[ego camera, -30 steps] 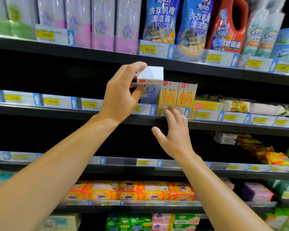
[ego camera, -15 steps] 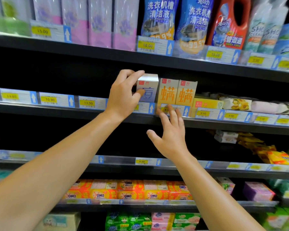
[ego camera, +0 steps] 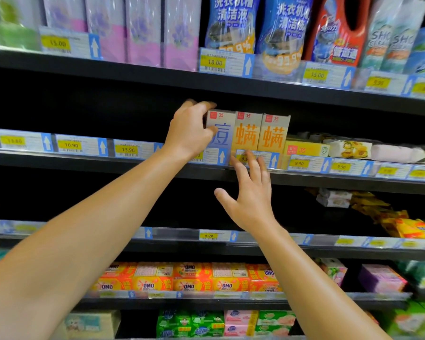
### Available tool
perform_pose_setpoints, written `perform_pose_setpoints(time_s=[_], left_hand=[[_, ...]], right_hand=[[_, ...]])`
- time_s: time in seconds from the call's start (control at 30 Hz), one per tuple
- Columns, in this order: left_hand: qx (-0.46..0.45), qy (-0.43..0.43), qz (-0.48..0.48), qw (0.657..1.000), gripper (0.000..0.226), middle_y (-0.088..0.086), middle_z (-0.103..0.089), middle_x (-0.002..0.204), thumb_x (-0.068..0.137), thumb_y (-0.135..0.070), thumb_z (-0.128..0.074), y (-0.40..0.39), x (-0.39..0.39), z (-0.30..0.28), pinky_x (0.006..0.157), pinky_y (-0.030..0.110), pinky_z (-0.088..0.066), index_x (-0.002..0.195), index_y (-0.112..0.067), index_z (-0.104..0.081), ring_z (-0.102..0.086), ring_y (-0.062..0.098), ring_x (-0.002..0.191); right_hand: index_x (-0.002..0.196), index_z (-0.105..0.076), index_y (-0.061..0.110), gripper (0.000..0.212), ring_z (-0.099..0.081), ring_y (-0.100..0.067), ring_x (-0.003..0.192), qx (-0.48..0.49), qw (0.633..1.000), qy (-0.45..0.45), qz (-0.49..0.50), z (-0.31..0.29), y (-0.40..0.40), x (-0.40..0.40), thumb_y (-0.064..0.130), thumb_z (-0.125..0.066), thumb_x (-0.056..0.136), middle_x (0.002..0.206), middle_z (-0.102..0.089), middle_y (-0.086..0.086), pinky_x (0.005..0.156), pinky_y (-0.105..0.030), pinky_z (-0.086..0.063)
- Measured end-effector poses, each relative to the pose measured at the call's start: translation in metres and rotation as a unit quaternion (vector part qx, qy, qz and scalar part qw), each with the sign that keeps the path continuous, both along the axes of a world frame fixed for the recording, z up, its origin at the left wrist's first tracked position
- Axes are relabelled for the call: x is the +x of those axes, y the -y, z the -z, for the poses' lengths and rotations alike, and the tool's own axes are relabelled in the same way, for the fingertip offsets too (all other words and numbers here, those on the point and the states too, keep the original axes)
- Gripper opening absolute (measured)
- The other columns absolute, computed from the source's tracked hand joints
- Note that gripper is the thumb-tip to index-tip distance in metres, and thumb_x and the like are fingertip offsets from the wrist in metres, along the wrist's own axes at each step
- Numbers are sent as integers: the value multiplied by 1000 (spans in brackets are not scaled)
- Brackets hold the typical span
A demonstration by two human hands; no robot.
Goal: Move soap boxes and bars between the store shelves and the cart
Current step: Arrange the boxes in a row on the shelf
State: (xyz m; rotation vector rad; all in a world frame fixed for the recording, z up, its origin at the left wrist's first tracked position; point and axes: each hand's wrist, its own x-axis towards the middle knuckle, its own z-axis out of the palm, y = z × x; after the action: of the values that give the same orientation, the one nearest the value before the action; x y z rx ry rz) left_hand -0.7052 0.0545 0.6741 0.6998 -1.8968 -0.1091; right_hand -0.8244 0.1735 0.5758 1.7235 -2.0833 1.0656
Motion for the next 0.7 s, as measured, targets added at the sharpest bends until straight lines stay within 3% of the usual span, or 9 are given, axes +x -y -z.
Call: perform_pose_setpoints(time_s=[0.37,0.6,0.7], left_hand=[[-3,-14,-23,1000,42,4,-61,117,89,-24,-66,6,-4,4,86,25,-46,131,-23,-59,-60,18,104],[25,-20,5,999,61,-1,-61,115,85,-31,-66,1,6,12,85,38,-55,141,-20,-44,-63,16,93],[13,7,15,1000,63,0,-59,123,86,-30,-66,-8,21,25,89,33,-52,144,-19,-42,-60,15,103]], right_hand=[[155,-19,35,77,17,-13,150,-10,1000,6,5,1,1,2,50,-59,92,165,5,9,124,-42,1],[155,-19,34,76,15,-15,151,-21,999,-11,30,5,3,6,50,-59,92,166,3,8,123,-41,-2],[154,-22,32,75,9,-18,151,-34,998,-9,50,11,5,14,50,-59,91,165,-1,6,123,-42,-6]])
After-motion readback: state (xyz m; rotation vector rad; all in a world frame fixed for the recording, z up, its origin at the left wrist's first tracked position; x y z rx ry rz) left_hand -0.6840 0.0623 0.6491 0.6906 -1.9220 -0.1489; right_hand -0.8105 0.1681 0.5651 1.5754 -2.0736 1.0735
